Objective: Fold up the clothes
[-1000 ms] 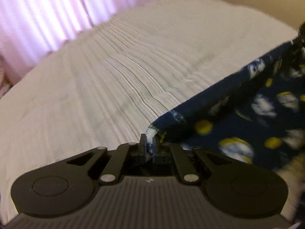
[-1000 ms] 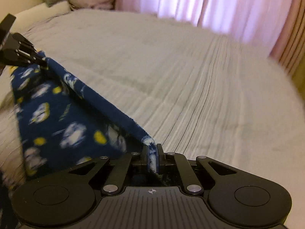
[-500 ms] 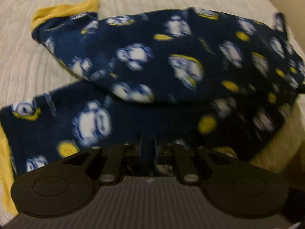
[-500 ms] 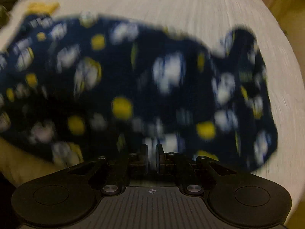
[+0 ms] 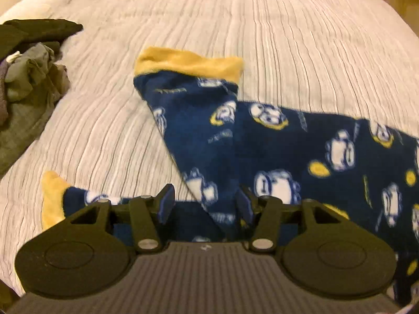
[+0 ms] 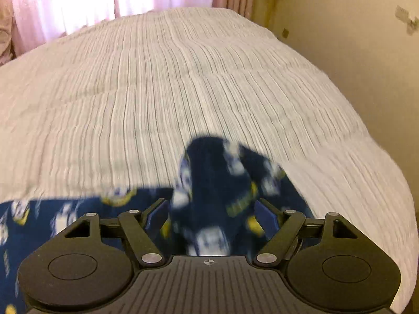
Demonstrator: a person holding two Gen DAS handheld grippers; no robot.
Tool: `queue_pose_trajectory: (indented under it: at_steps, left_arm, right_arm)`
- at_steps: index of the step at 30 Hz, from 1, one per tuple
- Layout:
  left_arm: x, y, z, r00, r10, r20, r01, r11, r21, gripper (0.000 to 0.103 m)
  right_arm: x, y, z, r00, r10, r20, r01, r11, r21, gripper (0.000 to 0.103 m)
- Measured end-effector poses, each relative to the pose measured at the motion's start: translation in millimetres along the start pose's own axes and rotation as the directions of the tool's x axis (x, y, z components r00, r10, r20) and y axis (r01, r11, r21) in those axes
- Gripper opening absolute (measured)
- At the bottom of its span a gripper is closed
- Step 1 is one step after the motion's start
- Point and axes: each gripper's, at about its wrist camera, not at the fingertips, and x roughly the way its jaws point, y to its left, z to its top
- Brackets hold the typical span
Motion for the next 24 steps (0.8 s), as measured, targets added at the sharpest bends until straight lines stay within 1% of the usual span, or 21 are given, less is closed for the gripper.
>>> queue_pose_trajectory:
  at_steps: [2, 4, 7, 8, 9, 10, 11, 12, 13, 14, 16, 17, 18, 19, 20, 21, 22, 23, 24]
  left_arm:
    - [6, -6, 4, 1.0, 0.015, -0.003, -0.015, 1.0, 0.01, 0.052]
    - [13, -15, 7, 1.0, 0.025, 0.001, -0.025, 0.999, 0.034, 0.054]
    - [30, -28, 12, 0.997, 0.079, 0.008, -0.08, 0.994, 0.08, 0.054]
    - [36, -30, 13, 0.995, 0.1, 0.006, -0.1, 0.991, 0.091, 0.052]
    - [42, -32, 15, 0.994, 0.105, 0.005, -0.105, 0.989, 0.101, 0.042]
    - [46, -31, 15, 0.996, 0.094, 0.004, -0.094, 0.99, 0.109, 0.015]
    - [44, -27, 15, 0.996, 0.086, 0.018, -0.087, 0.992, 0.094, 0.004]
    - [35, -18, 14, 0.996, 0.081, 0.047, -0.084, 0.995, 0.058, 0.004]
    - [27, -10, 13, 0.994, 0.078, 0.076, -0.079, 0.997, 0.021, 0.004]
    - [18, -1, 12, 0.992, 0.075, 0.105, -0.074, 0.997, -0.016, 0.003]
    - [-4, 16, 8, 0.983, 0.074, 0.168, -0.059, 0.994, -0.092, 0.003]
    - [-21, 24, 1, 0.977, 0.077, 0.198, -0.051, 0.99, -0.132, 0.003]
    - [-35, 31, -8, 0.973, 0.08, 0.216, -0.043, 0.984, -0.17, 0.003]
    - [-49, 35, -19, 0.971, 0.086, 0.224, -0.04, 0.978, -0.204, 0.003]
    - [-56, 35, -33, 0.973, 0.091, 0.214, -0.041, 0.973, -0.226, 0.003]
    - [-59, 34, -48, 0.976, 0.089, 0.197, -0.04, 0.97, -0.241, 0.004]
    - [-56, 32, -62, 0.983, 0.086, 0.16, -0.043, 0.966, -0.255, 0.004]
    - [-48, 29, -77, 0.991, 0.079, 0.104, -0.049, 0.963, -0.265, 0.004]
    - [-40, 26, -93, 0.996, 0.072, 0.047, -0.057, 0.96, -0.276, 0.004]
  right_arm:
    - [14, 15, 8, 0.999, -0.044, 0.002, 0.044, 0.998, -0.033, 0.077]
    - [31, 25, 8, 0.996, -0.085, -0.005, 0.084, 0.994, -0.074, 0.077]
    - [47, 25, -1, 0.993, -0.117, -0.022, 0.115, 0.989, -0.094, 0.077]
    - [49, 22, -4, 0.992, -0.125, -0.021, 0.122, 0.988, -0.09, 0.077]
    - [51, 19, -6, 0.991, -0.132, -0.02, 0.129, 0.988, -0.086, 0.062]
    - [51, 11, -9, 0.995, -0.101, -0.008, 0.1, 0.993, -0.069, 0.042]
    - [50, 3, -12, 0.998, -0.068, 0.006, 0.069, 0.996, -0.052, 0.005]
    - [47, -7, -13, 0.999, -0.039, 0.011, 0.039, 0.999, -0.003, 0.005]
    - [42, -22, -14, 1.0, 0.0, 0.028, -0.002, 0.997, 0.071, 0.005]
    - [33, -41, -16, 0.998, 0.025, 0.05, -0.032, 0.987, 0.155, 0.005]
    - [15, -79, -20, 0.993, 0.068, 0.1, -0.096, 0.943, 0.318, 0.005]
    - [3, -106, -24, 0.984, 0.109, 0.141, -0.159, 0.895, 0.417, 0.005]
    - [-8, -132, -32, 0.97, 0.15, 0.189, -0.227, 0.833, 0.504, 0.005]
    - [-19, -158, -44, 0.959, 0.175, 0.224, -0.276, 0.766, 0.581, 0.005]
    - [-23, -176, -52, 0.956, 0.186, 0.226, -0.289, 0.726, 0.624, 0.005]
    - [-23, -192, -64, 0.958, 0.203, 0.204, -0.288, 0.689, 0.665, 0.005]
    - [-23, -207, -76, 0.958, 0.222, 0.182, -0.284, 0.65, 0.704, 0.005]
    - [-18, -217, -89, 0.959, 0.24, 0.148, -0.269, 0.615, 0.742, 0.005]
    - [-12, -222, -102, 0.96, 0.258, 0.111, -0.248, 0.594, 0.765, 0.005]
